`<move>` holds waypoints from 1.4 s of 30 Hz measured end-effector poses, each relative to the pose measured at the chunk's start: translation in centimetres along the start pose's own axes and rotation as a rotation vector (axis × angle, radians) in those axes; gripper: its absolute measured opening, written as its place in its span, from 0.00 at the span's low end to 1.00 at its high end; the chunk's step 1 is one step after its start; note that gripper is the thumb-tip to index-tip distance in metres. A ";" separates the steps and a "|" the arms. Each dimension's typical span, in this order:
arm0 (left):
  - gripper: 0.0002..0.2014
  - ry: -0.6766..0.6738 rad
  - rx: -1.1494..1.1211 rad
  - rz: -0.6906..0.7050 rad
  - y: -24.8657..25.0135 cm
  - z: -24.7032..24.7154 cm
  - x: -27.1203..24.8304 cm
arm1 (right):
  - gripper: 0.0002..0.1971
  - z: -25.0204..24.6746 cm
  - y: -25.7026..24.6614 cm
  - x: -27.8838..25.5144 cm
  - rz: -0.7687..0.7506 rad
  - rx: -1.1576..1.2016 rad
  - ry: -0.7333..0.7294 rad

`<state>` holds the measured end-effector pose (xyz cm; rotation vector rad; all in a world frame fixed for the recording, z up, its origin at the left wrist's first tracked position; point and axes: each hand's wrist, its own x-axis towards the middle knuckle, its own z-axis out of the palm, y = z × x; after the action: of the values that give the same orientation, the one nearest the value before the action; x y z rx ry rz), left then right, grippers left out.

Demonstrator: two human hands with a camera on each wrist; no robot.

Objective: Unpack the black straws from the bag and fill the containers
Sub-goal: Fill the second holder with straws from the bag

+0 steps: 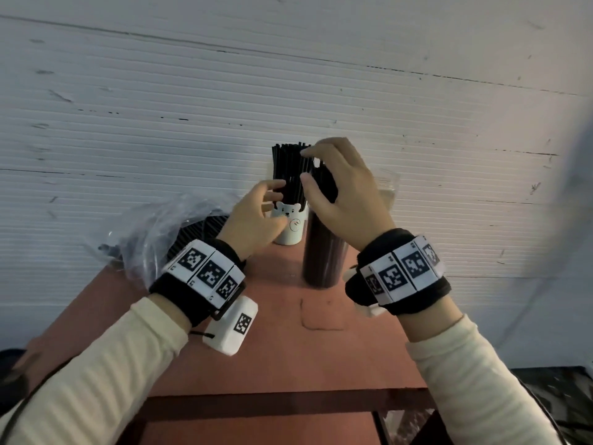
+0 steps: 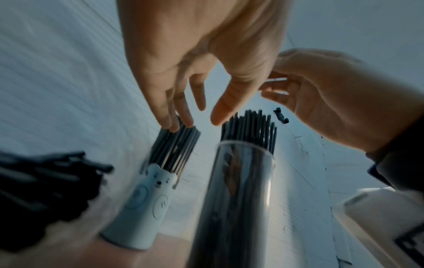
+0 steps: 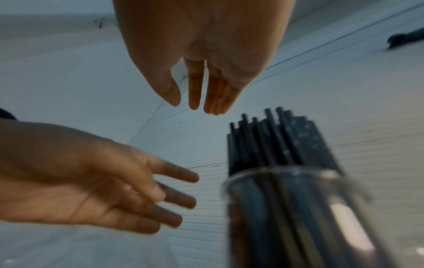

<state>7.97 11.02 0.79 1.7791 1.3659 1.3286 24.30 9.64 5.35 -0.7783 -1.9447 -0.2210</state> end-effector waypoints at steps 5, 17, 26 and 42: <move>0.17 0.234 0.063 0.127 0.4 -6.3 -1.2 | 0.07 4.1 -2.8 0.0 0.154 0.206 -0.239; 0.22 -0.072 0.407 -0.099 -3.3 -14.1 -3.3 | 0.24 15.0 -7.1 0.6 0.266 0.028 -1.134; 0.28 -0.019 0.406 -0.085 -4.0 -14.4 -3.1 | 0.30 16.7 -7.3 1.0 0.196 -0.121 -1.129; 0.27 0.021 0.367 -0.062 -5.3 -14.3 -2.6 | 0.13 14.5 -5.5 1.0 0.323 0.236 -0.844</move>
<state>-7.23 8.37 0.73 1.9383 1.7501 1.1195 9.97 12.50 -0.05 -1.1175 -2.5004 0.6192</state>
